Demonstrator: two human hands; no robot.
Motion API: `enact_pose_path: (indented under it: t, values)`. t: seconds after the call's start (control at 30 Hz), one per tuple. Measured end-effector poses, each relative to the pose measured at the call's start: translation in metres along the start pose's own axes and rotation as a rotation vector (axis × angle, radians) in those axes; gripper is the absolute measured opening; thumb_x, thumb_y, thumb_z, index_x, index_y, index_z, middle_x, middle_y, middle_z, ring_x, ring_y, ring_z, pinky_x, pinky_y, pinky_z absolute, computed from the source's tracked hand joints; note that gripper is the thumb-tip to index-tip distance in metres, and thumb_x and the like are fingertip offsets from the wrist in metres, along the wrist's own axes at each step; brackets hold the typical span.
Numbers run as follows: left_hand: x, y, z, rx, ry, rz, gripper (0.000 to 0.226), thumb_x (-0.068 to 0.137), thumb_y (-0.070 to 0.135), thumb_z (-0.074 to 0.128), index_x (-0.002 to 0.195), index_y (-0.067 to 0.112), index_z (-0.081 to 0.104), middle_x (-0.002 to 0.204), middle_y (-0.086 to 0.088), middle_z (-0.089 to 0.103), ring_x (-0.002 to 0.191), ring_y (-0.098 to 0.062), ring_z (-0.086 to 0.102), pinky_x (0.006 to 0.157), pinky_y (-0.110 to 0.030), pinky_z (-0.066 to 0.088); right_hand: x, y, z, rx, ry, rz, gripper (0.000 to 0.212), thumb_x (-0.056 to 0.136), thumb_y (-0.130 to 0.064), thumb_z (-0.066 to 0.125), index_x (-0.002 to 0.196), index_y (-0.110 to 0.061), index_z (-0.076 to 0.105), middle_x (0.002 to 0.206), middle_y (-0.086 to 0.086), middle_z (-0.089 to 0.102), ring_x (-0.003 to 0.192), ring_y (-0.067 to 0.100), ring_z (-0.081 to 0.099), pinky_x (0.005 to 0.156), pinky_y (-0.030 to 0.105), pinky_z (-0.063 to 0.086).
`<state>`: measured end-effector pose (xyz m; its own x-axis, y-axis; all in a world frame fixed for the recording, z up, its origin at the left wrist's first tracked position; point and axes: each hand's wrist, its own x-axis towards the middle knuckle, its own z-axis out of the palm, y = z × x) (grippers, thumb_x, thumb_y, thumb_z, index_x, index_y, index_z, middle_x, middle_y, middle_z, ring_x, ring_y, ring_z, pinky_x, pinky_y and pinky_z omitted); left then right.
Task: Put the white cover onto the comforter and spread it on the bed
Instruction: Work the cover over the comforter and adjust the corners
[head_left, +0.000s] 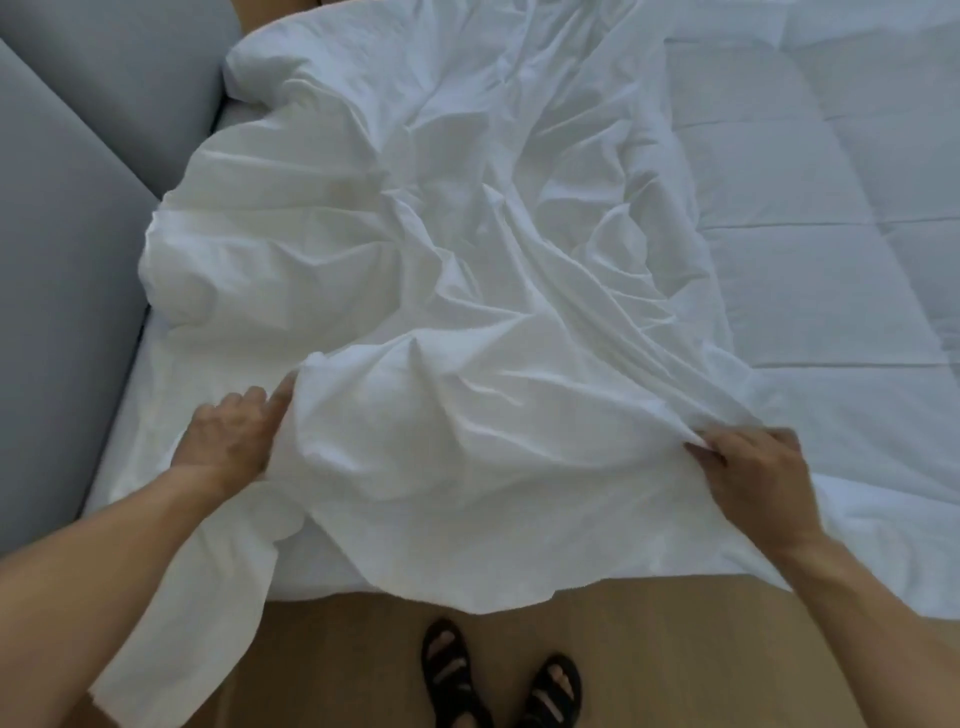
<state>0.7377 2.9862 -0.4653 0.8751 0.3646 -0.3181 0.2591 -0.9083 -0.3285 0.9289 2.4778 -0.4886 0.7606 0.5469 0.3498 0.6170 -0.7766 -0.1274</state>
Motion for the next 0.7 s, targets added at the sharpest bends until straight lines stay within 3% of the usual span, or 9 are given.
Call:
enact_pose_path:
  t: [0.1, 0.13, 0.2, 0.3, 0.37, 0.5, 0.57, 0.63, 0.7]
  values:
    - [0.004, -0.017, -0.004, -0.061, -0.013, -0.043, 0.068, 0.084, 0.022, 0.062, 0.146, 0.019, 0.035, 0.099, -0.01, 0.058, 0.085, -0.034, 0.059, 0.071, -0.044, 0.046, -0.02, 0.079, -0.031, -0.169, -0.367, 0.392, 0.048, 0.089, -0.039, 0.04, 0.069, -0.008, 0.069, 0.055, 0.013, 0.061, 0.049, 0.034, 0.06, 0.059, 0.044, 0.052]
    - [0.005, -0.014, -0.004, -0.088, -0.024, -0.046, 0.06, 0.087, 0.018, 0.057, 0.144, 0.019, 0.037, 0.103, -0.01, 0.058, 0.089, -0.034, 0.059, 0.075, -0.045, 0.047, -0.021, 0.09, -0.038, -0.196, -0.517, 0.567, 0.053, 0.088, -0.045, 0.032, 0.069, -0.01, 0.067, 0.056, 0.011, 0.06, 0.053, 0.032, 0.059, 0.065, 0.044, 0.053]
    - [0.006, -0.005, -0.004, -0.11, -0.079, -0.072, 0.054, 0.089, 0.017, 0.053, 0.14, 0.02, 0.038, 0.11, -0.008, 0.057, 0.097, -0.032, 0.059, 0.081, -0.043, 0.047, -0.012, 0.079, -0.036, -0.34, -0.524, 0.712, 0.05, 0.086, -0.041, 0.031, 0.076, -0.011, 0.069, 0.069, 0.013, 0.063, 0.069, 0.033, 0.062, 0.082, 0.044, 0.049]
    - [0.008, 0.007, 0.0, -0.111, -0.16, -0.065, 0.058, 0.083, 0.029, 0.062, 0.134, 0.021, 0.037, 0.116, -0.005, 0.053, 0.106, -0.029, 0.057, 0.083, -0.039, 0.046, 0.006, 0.013, -0.021, -0.261, -0.236, 0.526, 0.037, 0.076, -0.027, 0.05, 0.095, -0.001, 0.067, 0.094, 0.024, 0.064, 0.087, 0.041, 0.061, 0.086, 0.047, 0.037]
    - [0.011, 0.01, 0.0, -0.146, -0.171, -0.059, 0.054, 0.083, 0.035, 0.063, 0.129, 0.02, 0.04, 0.118, -0.005, 0.054, 0.107, -0.029, 0.058, 0.084, -0.039, 0.045, 0.013, -0.038, -0.014, -0.098, -0.088, 0.344, 0.063, 0.072, -0.041, 0.057, 0.121, -0.001, 0.058, 0.119, 0.022, 0.057, 0.11, 0.039, 0.052, 0.098, 0.05, 0.03]
    - [0.013, 0.007, 0.0, -0.171, -0.101, -0.049, 0.04, 0.087, 0.037, 0.055, 0.123, 0.021, 0.046, 0.119, -0.006, 0.058, 0.105, -0.031, 0.06, 0.082, -0.04, 0.045, 0.011, -0.099, 0.016, -0.042, -0.168, 0.081, 0.095, 0.064, -0.059, 0.075, 0.141, -0.011, 0.049, 0.137, 0.013, 0.049, 0.131, 0.036, 0.042, 0.11, 0.055, 0.021]
    - [0.013, 0.004, -0.002, -0.226, -0.074, -0.062, 0.036, 0.088, 0.037, 0.053, 0.121, 0.022, 0.049, 0.119, -0.007, 0.059, 0.105, -0.033, 0.062, 0.081, -0.04, 0.045, 0.005, -0.105, 0.034, -0.059, -0.248, 0.043, 0.085, 0.056, -0.042, 0.09, 0.131, -0.016, 0.059, 0.123, 0.009, 0.058, 0.121, 0.033, 0.048, 0.103, 0.056, 0.026]
    - [0.013, 0.0, -0.002, -0.248, -0.065, -0.071, 0.036, 0.09, 0.038, 0.052, 0.122, 0.023, 0.05, 0.119, -0.008, 0.059, 0.105, -0.034, 0.062, 0.081, -0.041, 0.047, 0.009, -0.095, 0.035, -0.041, -0.228, 0.071, 0.052, 0.052, -0.013, 0.093, 0.101, -0.015, 0.073, 0.093, 0.008, 0.064, 0.094, 0.033, 0.06, 0.085, 0.05, 0.043]
    - [0.014, -0.004, -0.004, -0.23, -0.059, -0.08, 0.034, 0.09, 0.039, 0.05, 0.121, 0.024, 0.05, 0.117, -0.008, 0.058, 0.104, -0.034, 0.061, 0.081, -0.041, 0.047, 0.015, -0.076, 0.026, 0.045, -0.177, 0.047, 0.031, 0.053, -0.001, 0.089, 0.079, -0.011, 0.075, 0.076, 0.009, 0.064, 0.074, 0.034, 0.064, 0.071, 0.043, 0.052]
